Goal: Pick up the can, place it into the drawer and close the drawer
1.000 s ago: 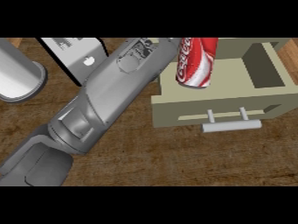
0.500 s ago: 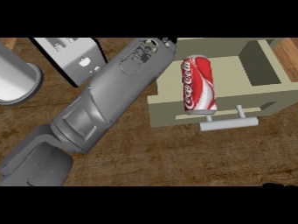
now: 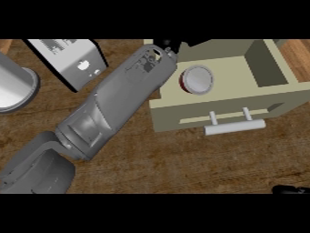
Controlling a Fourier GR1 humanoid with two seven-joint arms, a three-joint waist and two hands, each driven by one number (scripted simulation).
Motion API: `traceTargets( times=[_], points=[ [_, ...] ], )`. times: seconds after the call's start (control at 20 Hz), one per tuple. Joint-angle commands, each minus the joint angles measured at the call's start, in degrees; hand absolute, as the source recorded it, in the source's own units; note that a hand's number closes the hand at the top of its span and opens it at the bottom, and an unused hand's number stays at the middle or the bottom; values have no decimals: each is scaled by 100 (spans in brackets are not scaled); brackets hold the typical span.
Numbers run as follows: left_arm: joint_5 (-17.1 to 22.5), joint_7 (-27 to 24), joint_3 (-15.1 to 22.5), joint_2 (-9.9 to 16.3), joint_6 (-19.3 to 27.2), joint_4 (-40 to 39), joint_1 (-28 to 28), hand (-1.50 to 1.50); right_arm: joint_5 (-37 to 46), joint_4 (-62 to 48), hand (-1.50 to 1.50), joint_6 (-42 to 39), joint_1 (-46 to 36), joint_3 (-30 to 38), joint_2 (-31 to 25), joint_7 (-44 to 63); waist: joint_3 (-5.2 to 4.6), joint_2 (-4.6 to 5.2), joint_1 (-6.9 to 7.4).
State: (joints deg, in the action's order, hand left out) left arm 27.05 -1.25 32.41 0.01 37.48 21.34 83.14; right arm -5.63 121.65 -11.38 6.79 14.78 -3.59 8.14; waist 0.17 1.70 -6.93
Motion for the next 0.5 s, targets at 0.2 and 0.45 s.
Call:
traceTargets(
  times=[0.2,0.45],
  points=[
    [210,-103,247,-1,340,-119,-99,-150,42,-25,-150,9,-37,-24,-3,-6,-1,14,-78],
    [324,-253,340,-1,675,-130,-224,-150,29,56,-150,6,-26,-48,-3,47,-2,14,-87]
  ],
)
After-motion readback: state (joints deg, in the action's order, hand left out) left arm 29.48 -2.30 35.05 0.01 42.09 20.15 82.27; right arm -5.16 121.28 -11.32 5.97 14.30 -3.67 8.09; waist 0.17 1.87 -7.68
